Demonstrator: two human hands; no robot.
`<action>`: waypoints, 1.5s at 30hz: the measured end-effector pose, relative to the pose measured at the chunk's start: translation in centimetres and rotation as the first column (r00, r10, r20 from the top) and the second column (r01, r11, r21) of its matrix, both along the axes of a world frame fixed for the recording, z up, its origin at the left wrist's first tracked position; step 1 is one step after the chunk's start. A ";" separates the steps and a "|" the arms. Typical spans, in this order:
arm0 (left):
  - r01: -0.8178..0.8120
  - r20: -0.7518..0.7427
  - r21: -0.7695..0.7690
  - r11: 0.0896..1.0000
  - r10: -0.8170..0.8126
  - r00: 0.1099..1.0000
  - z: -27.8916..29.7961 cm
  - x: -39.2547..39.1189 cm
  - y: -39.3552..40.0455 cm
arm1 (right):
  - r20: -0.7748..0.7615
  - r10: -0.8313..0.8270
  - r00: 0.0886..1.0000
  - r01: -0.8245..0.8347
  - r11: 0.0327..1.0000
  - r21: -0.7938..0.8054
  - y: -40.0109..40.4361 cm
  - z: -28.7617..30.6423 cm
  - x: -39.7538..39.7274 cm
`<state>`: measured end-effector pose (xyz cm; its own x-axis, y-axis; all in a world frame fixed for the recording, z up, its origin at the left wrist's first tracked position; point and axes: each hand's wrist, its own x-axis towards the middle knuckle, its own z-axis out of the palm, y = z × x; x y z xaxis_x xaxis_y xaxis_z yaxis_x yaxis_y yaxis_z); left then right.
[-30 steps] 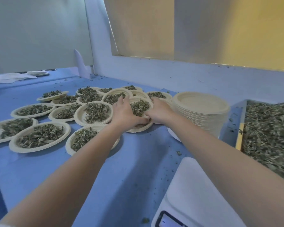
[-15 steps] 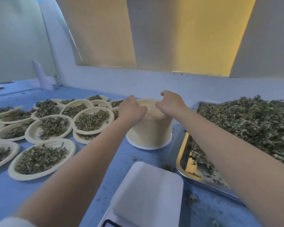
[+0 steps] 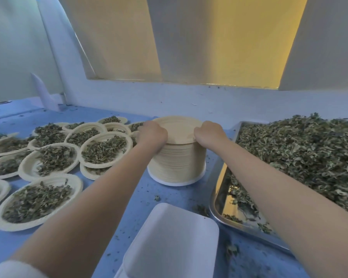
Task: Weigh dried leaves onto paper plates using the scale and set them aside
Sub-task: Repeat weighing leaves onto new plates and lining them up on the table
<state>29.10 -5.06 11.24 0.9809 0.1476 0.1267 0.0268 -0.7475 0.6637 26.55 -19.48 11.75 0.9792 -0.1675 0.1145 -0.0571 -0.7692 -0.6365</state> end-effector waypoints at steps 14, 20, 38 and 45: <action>0.078 0.074 -0.148 0.986 -0.067 0.995 3.7 -12.0 2.5 | 0.146 0.052 0.988 -0.070 0.990 0.121 1.6 1.3 -10.5; 0.019 0.027 -0.206 0.978 -0.014 1.000 -1.2 -18.2 4.7 | 0.124 0.062 0.990 -0.072 0.994 0.079 3.2 -3.2 -16.7; -0.040 -0.112 -0.364 0.931 -0.001 0.994 -8.3 -19.8 5.3 | 0.056 0.042 0.998 -0.034 0.990 -0.136 2.0 -9.3 -20.2; -0.012 -0.050 -0.399 0.917 -0.009 0.999 -7.8 -19.5 6.5 | 0.080 0.045 0.996 -0.038 0.996 -0.086 1.9 -9.3 -19.8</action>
